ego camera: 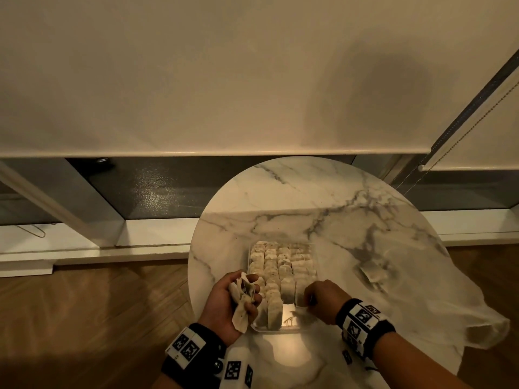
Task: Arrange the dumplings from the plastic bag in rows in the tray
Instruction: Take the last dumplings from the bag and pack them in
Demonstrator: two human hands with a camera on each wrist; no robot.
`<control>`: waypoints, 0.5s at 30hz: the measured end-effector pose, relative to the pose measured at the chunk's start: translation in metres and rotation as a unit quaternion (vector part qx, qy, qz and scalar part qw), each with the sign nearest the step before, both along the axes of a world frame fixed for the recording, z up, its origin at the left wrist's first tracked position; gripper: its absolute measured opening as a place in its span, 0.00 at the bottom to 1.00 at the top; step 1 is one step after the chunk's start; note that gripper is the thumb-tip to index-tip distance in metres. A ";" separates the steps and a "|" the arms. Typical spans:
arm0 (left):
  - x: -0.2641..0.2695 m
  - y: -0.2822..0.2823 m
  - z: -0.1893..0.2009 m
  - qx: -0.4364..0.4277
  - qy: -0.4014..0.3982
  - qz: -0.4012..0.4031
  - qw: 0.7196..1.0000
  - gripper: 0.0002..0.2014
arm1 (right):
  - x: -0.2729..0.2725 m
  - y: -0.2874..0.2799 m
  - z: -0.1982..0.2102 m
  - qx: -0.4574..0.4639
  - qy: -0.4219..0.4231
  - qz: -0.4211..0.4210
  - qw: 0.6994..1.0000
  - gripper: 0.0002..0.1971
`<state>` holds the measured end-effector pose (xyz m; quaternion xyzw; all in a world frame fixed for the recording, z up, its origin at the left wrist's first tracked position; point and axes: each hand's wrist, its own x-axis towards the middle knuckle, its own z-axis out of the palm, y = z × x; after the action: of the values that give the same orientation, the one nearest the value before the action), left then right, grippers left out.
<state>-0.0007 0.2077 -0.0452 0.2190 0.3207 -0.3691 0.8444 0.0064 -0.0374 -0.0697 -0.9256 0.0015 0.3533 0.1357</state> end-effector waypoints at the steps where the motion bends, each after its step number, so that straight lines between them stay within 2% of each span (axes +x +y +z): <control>1: 0.000 0.000 0.000 0.000 -0.002 0.001 1.000 0.13 | 0.002 0.002 0.000 -0.024 -0.015 0.024 0.999 0.10; 7: -0.003 0.002 0.002 0.009 0.000 0.012 1.000 0.13 | 0.014 0.014 -0.001 -0.153 -0.078 0.146 0.974 0.11; 11: -0.002 0.006 0.003 0.013 0.006 0.030 0.999 0.13 | 0.020 0.018 -0.007 -0.175 -0.089 0.143 0.970 0.13; 15: -0.003 0.010 0.004 0.009 0.005 0.041 0.999 0.14 | 0.017 0.016 -0.011 -0.149 -0.111 0.115 0.976 0.16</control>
<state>-0.0032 0.2177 -0.0411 0.2114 0.3372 -0.3324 0.8550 0.0238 -0.0212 -0.0805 -0.9629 -0.0671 0.2573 -0.0455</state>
